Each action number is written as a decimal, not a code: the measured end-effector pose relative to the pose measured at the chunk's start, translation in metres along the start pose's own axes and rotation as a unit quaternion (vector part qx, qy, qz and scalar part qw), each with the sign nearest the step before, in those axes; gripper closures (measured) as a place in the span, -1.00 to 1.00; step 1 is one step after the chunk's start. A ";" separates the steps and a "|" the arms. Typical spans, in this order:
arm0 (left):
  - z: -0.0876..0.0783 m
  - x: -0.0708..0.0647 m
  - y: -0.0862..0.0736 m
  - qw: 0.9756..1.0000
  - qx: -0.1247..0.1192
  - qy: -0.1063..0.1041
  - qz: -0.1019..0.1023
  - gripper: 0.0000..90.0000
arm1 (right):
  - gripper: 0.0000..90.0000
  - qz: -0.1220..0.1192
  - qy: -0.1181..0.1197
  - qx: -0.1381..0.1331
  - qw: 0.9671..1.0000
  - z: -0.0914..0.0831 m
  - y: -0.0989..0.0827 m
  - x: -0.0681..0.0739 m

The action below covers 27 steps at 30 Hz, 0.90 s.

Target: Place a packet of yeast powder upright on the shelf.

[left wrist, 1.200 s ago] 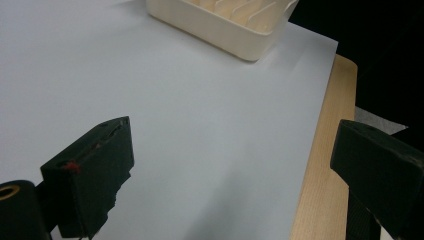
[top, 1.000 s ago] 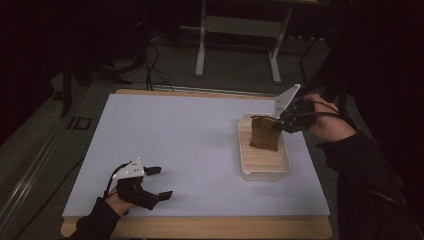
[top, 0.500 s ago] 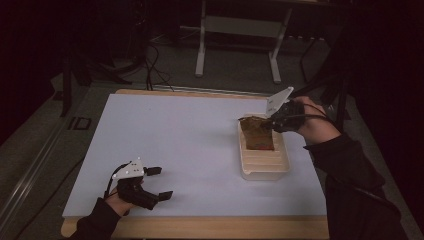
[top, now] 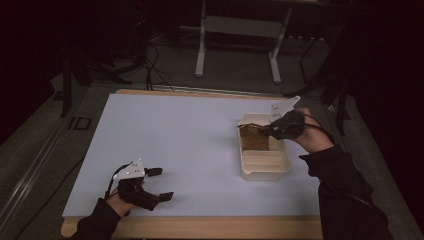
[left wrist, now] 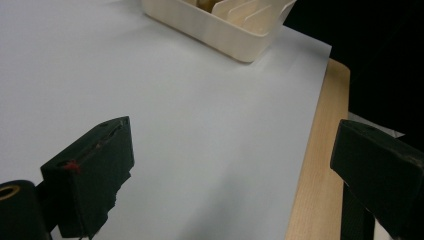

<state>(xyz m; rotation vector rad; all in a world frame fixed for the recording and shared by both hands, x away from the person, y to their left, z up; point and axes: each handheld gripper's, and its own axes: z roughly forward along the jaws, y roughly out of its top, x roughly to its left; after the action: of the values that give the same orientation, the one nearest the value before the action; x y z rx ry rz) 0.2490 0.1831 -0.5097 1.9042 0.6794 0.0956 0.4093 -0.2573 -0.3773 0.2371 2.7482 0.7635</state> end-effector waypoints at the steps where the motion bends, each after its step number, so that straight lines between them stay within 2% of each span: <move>1: 0.000 0.000 0.000 1.000 0.000 0.000 0.000 -0.89 | 0.79 0.006 -0.001 0.001 1.000 0.001 -0.005 -0.001; 3: 0.000 0.000 0.000 1.000 -0.001 0.001 0.001 -0.89 | 0.77 0.011 -0.005 0.007 1.000 0.002 -0.007 -0.002; 4: 0.000 0.000 0.001 1.000 -0.001 0.000 0.002 -0.89 | 0.75 0.024 -0.011 0.010 1.000 0.003 -0.014 -0.004; 8: 0.000 0.000 0.001 1.000 -0.004 0.002 0.002 -0.89 | 0.72 0.042 -0.010 -0.004 0.999 0.002 -0.021 -0.006; 13: 0.000 0.000 0.001 1.000 -0.002 0.001 0.003 -0.89 | 0.53 0.062 -0.021 0.007 0.998 -0.002 -0.024 -0.006; 14: 0.000 0.000 0.000 1.000 -0.003 0.001 0.002 -0.89 | 0.47 0.069 -0.022 0.002 0.997 -0.003 -0.025 -0.007; 16: 0.000 0.000 0.000 1.000 -0.003 0.001 0.001 -0.89 | 0.34 0.097 -0.041 0.000 0.994 -0.008 -0.025 -0.005; 17: 0.000 0.000 0.000 1.000 -0.002 0.001 0.001 -0.89 | 0.31 0.100 -0.045 -0.001 0.994 -0.010 -0.024 -0.005; 19: 0.001 0.000 0.000 1.000 -0.001 0.001 0.001 -0.89 | 0.18 0.119 -0.048 -0.007 0.992 -0.015 -0.023 -0.004; 23: 0.001 -0.001 0.000 1.000 0.000 0.002 0.004 -0.89 | -0.04 0.132 -0.062 -0.038 0.989 -0.026 -0.019 -0.001; 25: 0.001 0.000 0.000 1.000 0.002 0.003 0.005 -0.89 | -0.11 0.130 -0.062 -0.054 0.988 -0.030 -0.017 0.001; 27: 0.000 0.000 0.000 1.000 0.003 0.004 0.007 -0.89 | -0.17 0.136 -0.071 -0.065 0.986 -0.034 -0.013 0.004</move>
<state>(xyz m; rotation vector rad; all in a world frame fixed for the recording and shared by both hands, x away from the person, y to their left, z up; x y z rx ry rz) 0.2491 0.1829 -0.5104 1.9150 0.6732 0.1095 0.3937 -0.2833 -0.3572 0.6235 2.5493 0.9522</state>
